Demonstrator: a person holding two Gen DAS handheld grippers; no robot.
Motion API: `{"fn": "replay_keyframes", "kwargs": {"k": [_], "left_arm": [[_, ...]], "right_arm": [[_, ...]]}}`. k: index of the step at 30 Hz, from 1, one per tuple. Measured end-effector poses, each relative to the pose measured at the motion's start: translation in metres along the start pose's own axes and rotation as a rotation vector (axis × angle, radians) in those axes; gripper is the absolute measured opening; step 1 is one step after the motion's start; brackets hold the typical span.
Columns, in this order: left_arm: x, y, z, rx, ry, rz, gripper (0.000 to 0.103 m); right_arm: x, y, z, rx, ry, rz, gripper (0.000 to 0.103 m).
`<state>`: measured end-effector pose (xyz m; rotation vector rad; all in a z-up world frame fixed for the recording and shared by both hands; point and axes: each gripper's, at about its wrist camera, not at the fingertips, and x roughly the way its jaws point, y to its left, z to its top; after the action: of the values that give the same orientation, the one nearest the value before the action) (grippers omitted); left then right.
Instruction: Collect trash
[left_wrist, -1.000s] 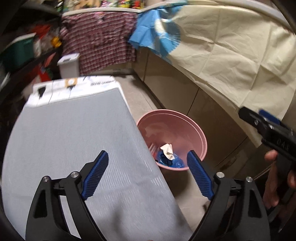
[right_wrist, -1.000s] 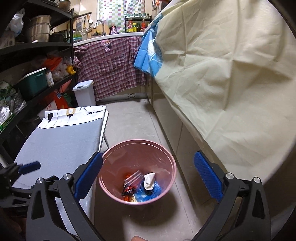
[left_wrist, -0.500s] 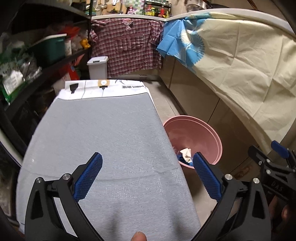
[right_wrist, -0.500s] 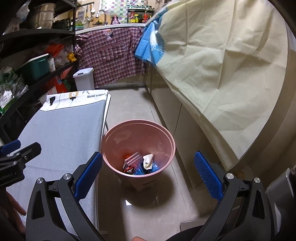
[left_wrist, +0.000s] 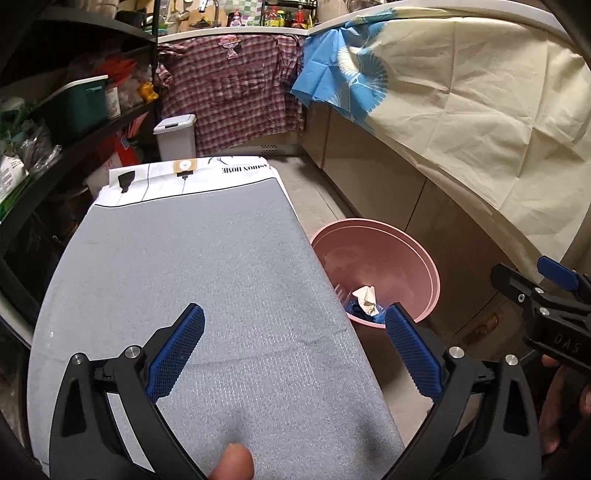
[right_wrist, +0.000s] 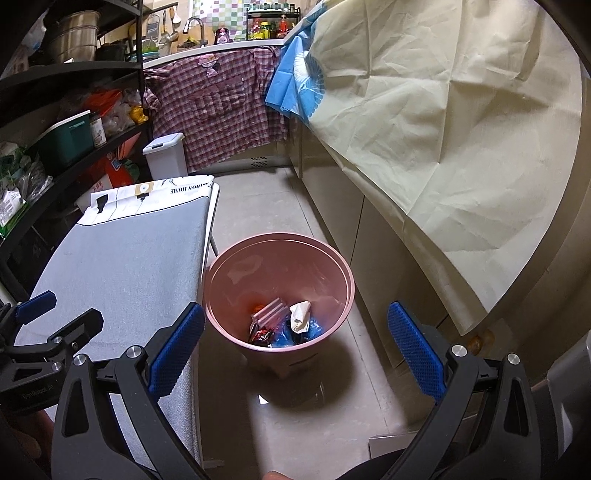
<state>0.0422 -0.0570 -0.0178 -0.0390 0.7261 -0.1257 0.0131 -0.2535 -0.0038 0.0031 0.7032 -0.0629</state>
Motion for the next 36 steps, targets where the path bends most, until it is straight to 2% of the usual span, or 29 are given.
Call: {"fn": "replay_keyframes", "kwargs": {"k": [36], "left_arm": [[0.018, 0.001, 0.006, -0.007, 0.006, -0.009, 0.095]], "right_arm": [[0.016, -0.003, 0.003, 0.026, 0.026, 0.002, 0.098]]}}
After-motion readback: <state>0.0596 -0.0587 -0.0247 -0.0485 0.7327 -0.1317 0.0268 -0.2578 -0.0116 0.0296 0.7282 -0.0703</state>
